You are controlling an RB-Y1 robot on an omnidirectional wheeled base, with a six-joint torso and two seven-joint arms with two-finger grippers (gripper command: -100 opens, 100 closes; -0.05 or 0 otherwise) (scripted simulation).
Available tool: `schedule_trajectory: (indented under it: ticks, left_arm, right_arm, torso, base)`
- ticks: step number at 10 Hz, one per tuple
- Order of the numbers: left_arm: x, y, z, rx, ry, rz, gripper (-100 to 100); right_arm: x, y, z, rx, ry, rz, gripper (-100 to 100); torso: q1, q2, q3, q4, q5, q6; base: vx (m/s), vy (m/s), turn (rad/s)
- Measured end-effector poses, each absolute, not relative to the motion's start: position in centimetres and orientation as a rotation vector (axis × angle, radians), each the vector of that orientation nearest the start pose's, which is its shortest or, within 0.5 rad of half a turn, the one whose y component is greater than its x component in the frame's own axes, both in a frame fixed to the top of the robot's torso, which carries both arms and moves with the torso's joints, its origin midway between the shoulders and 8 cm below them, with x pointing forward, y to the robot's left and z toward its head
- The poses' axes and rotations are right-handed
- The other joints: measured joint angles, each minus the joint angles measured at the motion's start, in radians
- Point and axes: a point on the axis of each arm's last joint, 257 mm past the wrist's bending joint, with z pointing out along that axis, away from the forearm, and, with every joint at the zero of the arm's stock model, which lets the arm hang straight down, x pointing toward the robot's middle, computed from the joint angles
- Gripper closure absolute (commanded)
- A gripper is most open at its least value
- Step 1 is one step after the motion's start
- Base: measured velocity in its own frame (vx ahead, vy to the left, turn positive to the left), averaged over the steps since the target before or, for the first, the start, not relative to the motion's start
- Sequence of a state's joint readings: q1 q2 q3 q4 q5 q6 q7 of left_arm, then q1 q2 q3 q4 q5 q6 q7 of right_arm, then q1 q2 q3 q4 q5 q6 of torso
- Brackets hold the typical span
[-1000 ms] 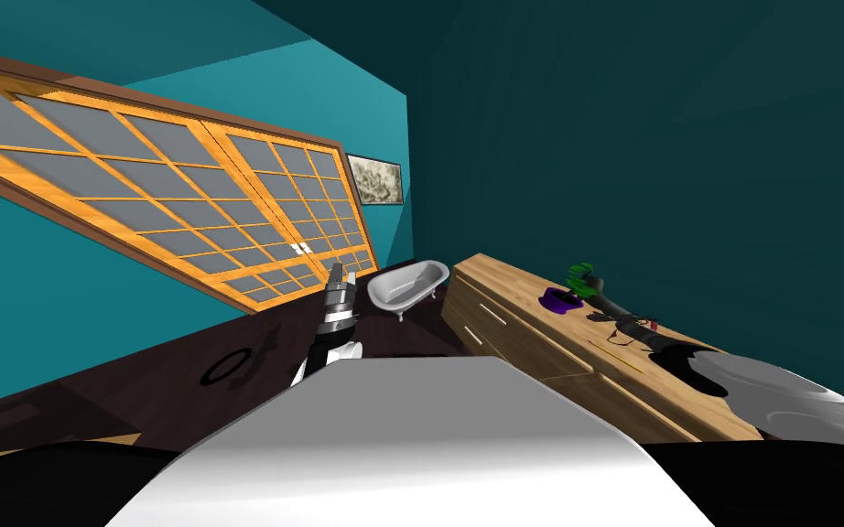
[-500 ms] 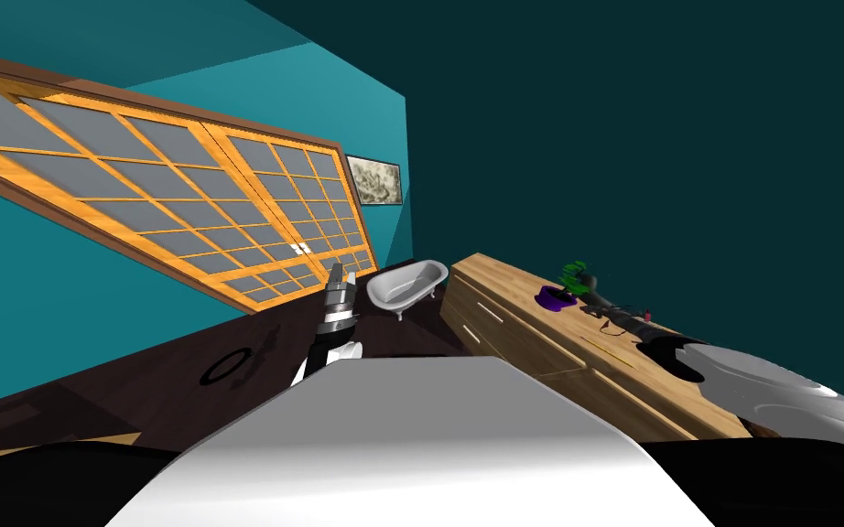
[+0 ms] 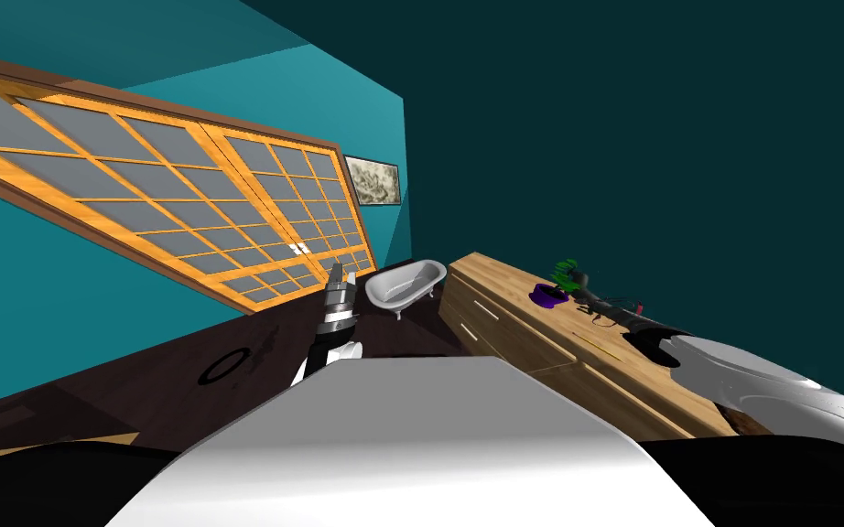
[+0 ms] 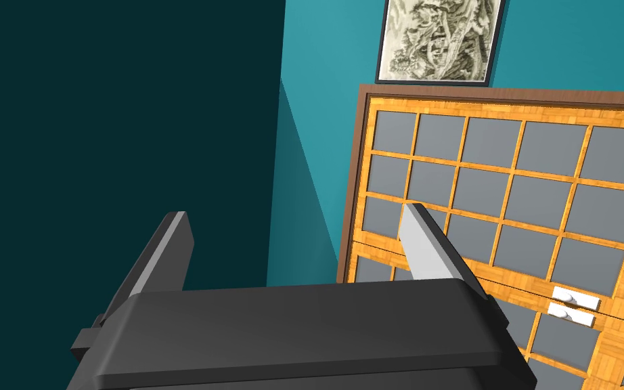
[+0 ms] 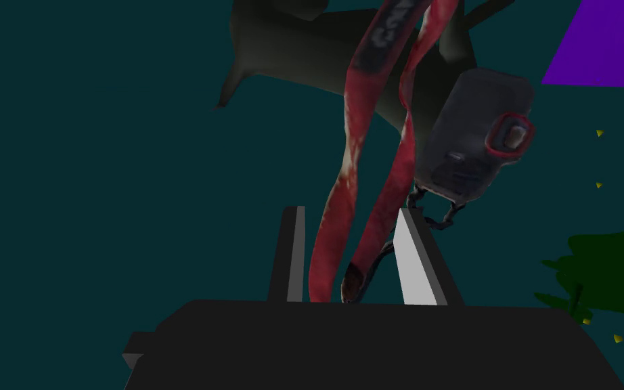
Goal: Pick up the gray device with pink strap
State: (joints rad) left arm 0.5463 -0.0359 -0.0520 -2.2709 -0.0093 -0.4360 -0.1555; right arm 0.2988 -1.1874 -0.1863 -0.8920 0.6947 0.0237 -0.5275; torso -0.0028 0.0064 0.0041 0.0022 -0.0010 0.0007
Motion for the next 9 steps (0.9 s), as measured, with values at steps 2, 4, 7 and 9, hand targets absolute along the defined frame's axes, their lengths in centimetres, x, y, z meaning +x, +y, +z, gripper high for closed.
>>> schedule_trajectory:
  ticks: [2,4,7,9]
  left_arm:
    - [35.4,27.2,-0.7,-0.711,0.712,-1.163,0]
    - [35.4,27.2,-0.7,-0.711,0.712,-1.162,0]
    - [35.4,27.2,-0.7,-0.711,0.712,-1.163,0]
    - [35.4,27.2,-0.7,-0.711,0.712,-1.162,0]
  right_arm:
    - [28.4,-86.2,-17.1,0.825,1.691,-0.567,100]
    - [28.7,-85.7,-17.0,0.828,1.687,-0.564,100]
    - [29.6,-84.9,-16.5,0.840,1.664,-0.564,100]
    - [30.4,-83.8,-16.5,0.837,1.666,-0.564,100]
  torso:
    - [0.003,-0.003,-0.002,-0.001,0.000,0.001]
    - [0.001,-0.002,-0.002,-0.001,0.001,0.002]
    - [0.003,-0.003,-0.002,-0.001,0.001,0.002]
    - [0.001,-0.001,-0.001,-0.001,0.001,0.003]
  base:
    - [0.003,0.002,0.000]
    - [-0.030,-0.045,-0.034]
    - [-0.026,-0.019,-0.012]
    - [-0.030,-0.039,-0.010]
